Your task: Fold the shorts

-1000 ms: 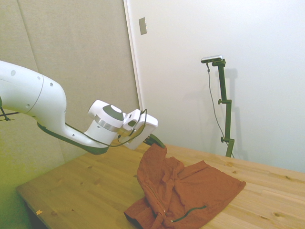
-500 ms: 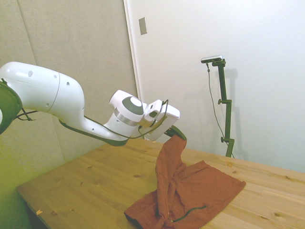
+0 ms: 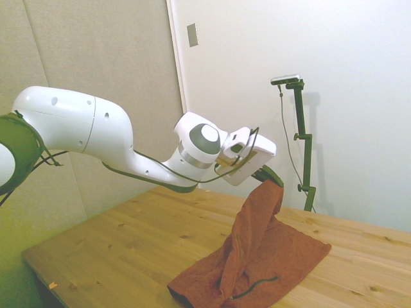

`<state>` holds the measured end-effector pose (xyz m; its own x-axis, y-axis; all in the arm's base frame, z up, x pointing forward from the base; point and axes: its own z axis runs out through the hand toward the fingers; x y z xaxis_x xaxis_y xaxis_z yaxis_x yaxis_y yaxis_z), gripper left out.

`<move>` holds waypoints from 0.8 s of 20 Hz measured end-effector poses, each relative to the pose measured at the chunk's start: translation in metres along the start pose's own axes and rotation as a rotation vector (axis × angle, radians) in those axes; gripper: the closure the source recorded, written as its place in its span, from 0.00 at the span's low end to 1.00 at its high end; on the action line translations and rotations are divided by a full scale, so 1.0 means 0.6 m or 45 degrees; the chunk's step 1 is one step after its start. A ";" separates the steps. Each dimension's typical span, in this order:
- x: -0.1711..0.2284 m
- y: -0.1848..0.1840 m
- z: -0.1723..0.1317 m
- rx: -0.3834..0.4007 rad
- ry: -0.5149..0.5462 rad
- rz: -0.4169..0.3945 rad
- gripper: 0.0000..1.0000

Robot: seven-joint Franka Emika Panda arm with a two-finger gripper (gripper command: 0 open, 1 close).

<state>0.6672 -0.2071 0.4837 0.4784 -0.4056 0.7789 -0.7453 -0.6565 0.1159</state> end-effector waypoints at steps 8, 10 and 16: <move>0.037 0.035 0.058 -0.036 -0.009 0.075 0.00; 0.052 0.041 0.054 -0.027 -0.006 0.090 0.00; 0.008 0.015 0.022 0.025 -0.175 0.119 0.00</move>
<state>0.6687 -0.2234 0.4804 0.4673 -0.5481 0.6937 -0.7811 -0.6235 0.0335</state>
